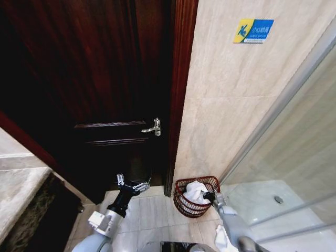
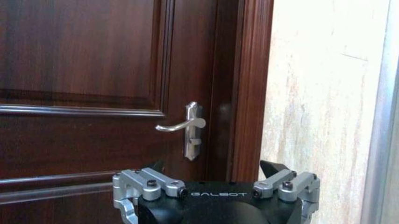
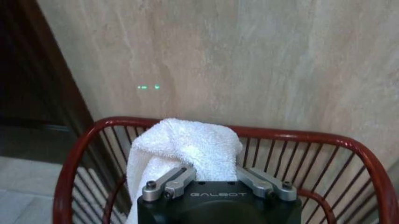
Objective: Discard the used towel into the hamper.
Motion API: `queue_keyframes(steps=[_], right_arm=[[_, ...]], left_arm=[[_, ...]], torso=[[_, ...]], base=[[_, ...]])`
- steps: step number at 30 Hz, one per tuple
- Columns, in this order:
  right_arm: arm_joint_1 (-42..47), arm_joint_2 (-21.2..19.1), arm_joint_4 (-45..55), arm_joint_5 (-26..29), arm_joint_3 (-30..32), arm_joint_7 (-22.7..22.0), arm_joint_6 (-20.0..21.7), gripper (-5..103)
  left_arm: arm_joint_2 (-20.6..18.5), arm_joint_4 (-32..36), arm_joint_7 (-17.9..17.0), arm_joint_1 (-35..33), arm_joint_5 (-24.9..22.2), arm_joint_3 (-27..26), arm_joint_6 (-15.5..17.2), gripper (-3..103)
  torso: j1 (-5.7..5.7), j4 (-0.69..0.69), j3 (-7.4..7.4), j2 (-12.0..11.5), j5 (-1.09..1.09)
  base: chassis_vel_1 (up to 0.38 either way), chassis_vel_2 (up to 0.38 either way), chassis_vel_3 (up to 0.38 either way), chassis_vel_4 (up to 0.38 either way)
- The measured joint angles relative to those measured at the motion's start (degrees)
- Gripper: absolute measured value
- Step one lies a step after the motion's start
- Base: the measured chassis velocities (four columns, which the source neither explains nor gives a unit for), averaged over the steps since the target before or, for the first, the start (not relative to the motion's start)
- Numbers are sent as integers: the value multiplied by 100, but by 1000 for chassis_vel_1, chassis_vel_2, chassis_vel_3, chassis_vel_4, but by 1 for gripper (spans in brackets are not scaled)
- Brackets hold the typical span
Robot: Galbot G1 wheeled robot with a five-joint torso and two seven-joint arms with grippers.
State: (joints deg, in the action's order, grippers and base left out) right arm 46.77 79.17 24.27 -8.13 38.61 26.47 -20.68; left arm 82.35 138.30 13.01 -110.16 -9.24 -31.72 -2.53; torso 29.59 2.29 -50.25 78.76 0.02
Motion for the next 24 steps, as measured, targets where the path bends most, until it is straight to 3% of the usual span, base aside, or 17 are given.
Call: queue_keyframes(steps=[3, 6, 15, 24], right_arm=[[86, 12, 30, -85, 17, -32, 91, 8], [224, -32, 63, -327, 54, 74, 440, 8], [21, -111, -161, -480, 55, 134, 719, 8], [-348, 168, -421, -595, -42, 221, 1064, 8]], left_arm=[[0, 0, 0, 0, 0, 0, 0, 100], [0, 0, 0, 0, 0, 0, 0, 100], [0, 0, 0, 0, 0, 0, 0, 100], [0, 0, 0, 0, 0, 0, 0, 100]], torso=[[2, 2, 0, 0, -3], [6, -5, -2, -2, -1], [-1, -1, 0, -1, -2], [2, -1, -1, -1, -2]], base=[[-46, 87, 84, -59], [-34, 66, 24, -44], [-3, 6, -1, -3], [0, 0, 0, 0]])
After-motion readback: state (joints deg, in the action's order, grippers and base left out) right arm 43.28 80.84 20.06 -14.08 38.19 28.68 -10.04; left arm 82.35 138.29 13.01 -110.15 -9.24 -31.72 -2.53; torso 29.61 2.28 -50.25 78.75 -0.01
